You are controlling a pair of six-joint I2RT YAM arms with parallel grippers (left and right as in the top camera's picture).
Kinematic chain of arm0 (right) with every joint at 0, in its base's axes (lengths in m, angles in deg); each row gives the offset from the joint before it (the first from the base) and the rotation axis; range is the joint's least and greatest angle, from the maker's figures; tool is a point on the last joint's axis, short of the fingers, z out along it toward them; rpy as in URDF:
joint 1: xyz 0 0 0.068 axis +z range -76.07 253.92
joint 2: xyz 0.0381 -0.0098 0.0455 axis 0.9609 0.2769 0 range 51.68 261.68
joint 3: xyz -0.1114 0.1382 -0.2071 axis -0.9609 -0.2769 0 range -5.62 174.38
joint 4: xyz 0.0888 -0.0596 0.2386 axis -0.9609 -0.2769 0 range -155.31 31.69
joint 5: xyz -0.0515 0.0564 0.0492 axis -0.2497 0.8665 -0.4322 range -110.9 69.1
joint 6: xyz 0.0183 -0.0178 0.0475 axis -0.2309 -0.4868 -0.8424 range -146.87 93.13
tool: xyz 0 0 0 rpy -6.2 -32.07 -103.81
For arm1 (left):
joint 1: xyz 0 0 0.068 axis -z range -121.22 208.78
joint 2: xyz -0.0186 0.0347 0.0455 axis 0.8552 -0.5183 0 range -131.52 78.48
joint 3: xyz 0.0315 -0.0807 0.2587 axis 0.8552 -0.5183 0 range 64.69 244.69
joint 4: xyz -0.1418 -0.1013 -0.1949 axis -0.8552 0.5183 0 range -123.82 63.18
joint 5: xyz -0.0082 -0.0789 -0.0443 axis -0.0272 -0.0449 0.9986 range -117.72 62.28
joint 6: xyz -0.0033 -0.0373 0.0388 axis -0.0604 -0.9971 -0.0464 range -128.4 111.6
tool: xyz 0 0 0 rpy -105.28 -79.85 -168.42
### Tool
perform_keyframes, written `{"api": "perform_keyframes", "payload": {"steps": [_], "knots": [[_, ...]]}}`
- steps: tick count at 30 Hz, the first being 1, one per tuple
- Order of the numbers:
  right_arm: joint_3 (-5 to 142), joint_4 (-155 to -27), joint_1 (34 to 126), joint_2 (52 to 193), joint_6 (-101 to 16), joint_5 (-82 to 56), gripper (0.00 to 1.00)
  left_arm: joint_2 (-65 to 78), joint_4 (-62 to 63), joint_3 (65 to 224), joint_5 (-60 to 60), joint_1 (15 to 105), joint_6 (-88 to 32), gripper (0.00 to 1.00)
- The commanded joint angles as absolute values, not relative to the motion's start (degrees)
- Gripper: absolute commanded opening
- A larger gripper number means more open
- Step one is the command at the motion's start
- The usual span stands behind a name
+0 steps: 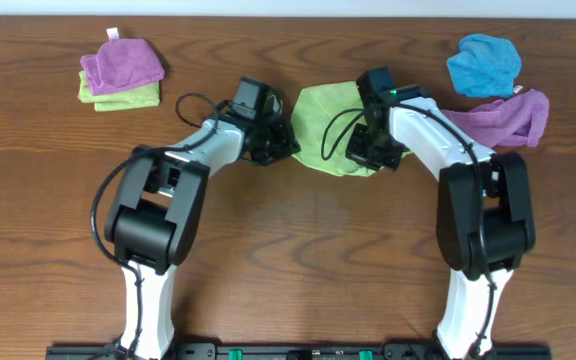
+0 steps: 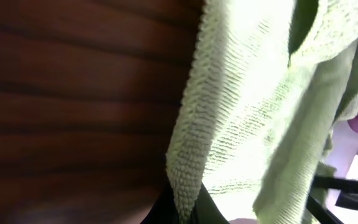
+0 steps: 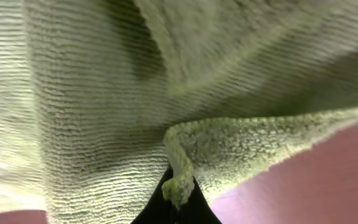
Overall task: Fold the cloth
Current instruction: 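Lift the green towel with both grippers and stretch it apart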
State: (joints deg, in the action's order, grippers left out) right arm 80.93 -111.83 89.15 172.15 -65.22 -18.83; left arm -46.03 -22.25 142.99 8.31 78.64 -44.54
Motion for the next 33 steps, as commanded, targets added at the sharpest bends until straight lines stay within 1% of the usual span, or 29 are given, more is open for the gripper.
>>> {"api": "perform_keyframes", "payload": {"steps": [1,7,14,17,25,33], "knots": [[82.13,-113.55,89.32,167.25,-65.20,-21.67,0.01,-46.86,-21.44,142.53,8.16,77.06,-42.60,0.06],[82.13,-120.00,89.35,163.36,-65.20,-25.08,0.02,-46.64,-20.02,142.53,9.88,74.48,-41.50,0.06],[82.13,-126.28,89.52,162.11,-66.03,-26.68,0.02,-44.12,-11.47,142.53,9.78,72.56,-35.10,0.06],[82.13,-127.37,91.03,161.37,-66.03,-26.48,0.02,-42.40,-8.19,142.53,9.75,72.25,-33.79,0.06],[82.15,-123.57,98.28,156.24,-66.07,-28.19,0.02,-33.22,-1.57,142.53,9.12,70.33,-33.22,0.06],[84.29,-116.94,99.33,154.01,-66.23,-28.45,0.02,-18.97,1.07,142.53,6.04,66.83,-34.22,0.06]]}}
